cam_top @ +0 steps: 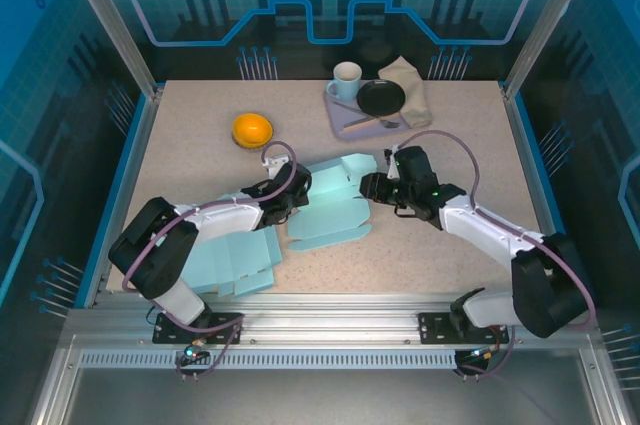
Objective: Fold the paper box
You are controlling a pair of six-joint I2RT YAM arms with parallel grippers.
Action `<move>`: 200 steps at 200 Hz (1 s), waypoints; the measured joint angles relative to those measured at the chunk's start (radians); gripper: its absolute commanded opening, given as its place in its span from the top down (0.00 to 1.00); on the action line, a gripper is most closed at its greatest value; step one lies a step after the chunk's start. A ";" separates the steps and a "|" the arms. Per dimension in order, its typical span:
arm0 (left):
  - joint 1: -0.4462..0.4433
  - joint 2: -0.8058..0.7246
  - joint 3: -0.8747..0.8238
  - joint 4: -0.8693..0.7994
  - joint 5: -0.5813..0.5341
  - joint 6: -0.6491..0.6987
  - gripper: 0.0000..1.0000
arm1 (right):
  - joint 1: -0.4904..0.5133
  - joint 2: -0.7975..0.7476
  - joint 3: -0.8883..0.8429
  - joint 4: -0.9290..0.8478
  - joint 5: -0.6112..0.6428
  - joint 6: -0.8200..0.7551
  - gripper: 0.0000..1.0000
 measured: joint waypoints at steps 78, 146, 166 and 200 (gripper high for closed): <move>0.001 0.000 0.000 0.005 0.005 0.003 0.92 | -0.034 0.172 0.055 0.010 0.008 -0.028 0.53; 0.001 0.001 0.000 0.009 0.022 0.003 0.92 | -0.044 0.232 0.060 0.035 -0.002 -0.024 0.58; 0.002 0.003 0.000 0.013 0.022 0.003 0.92 | -0.044 0.232 0.062 0.050 -0.023 -0.015 0.64; 0.002 0.007 0.000 0.014 0.010 0.002 0.93 | -0.044 0.232 0.092 0.022 -0.031 -0.013 0.68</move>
